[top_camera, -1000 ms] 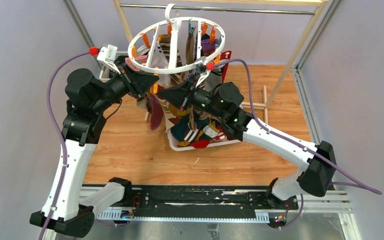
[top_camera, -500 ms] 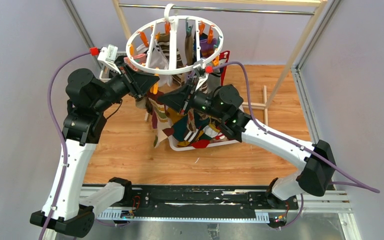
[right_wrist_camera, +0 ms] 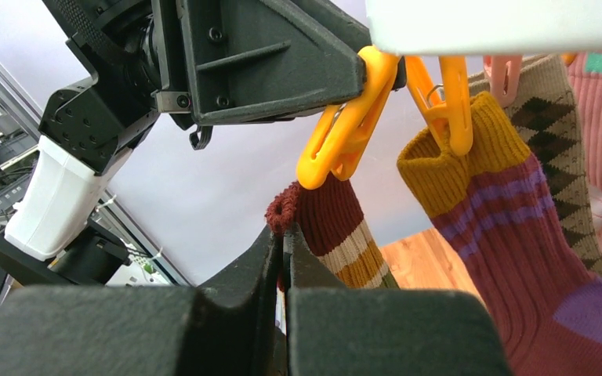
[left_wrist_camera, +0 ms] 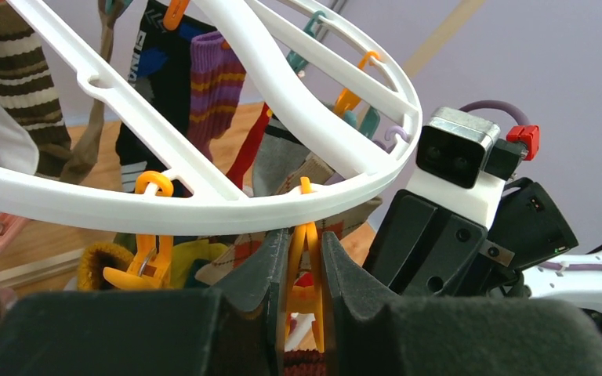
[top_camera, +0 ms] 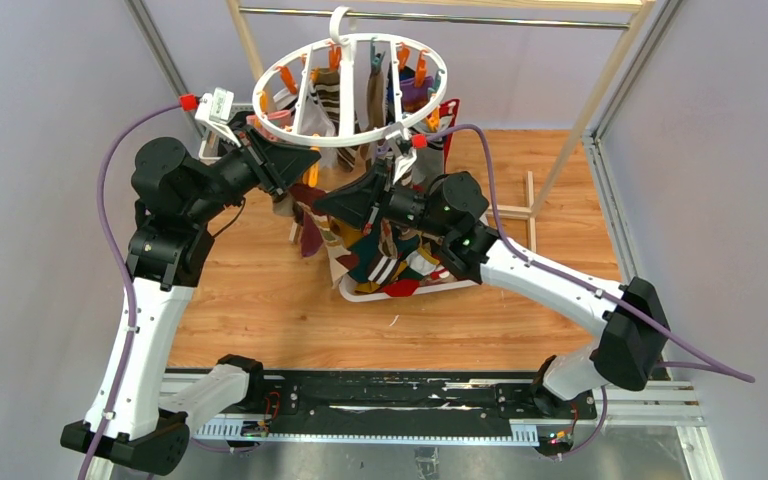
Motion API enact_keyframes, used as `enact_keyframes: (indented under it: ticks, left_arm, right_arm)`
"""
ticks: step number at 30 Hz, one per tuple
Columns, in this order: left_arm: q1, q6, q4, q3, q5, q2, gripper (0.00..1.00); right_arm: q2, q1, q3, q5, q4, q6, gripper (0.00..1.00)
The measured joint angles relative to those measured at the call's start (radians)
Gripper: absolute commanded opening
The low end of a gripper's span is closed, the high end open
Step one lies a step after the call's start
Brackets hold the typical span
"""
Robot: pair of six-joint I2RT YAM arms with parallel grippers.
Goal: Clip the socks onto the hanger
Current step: Clamp the sock onto the hanger.
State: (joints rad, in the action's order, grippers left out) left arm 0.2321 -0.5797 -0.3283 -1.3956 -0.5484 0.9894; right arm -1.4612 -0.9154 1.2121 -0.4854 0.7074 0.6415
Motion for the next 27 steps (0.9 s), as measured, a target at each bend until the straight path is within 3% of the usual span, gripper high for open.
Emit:
enact_keyframes:
  ticks: [27]
  left_arm:
    - [-0.001, -0.037, 0.020, 0.003, -0.012, 0.000, 0.00]
  right_arm:
    - [-0.027, 0.020, -0.056, 0.007, 0.181, 0.064, 0.00]
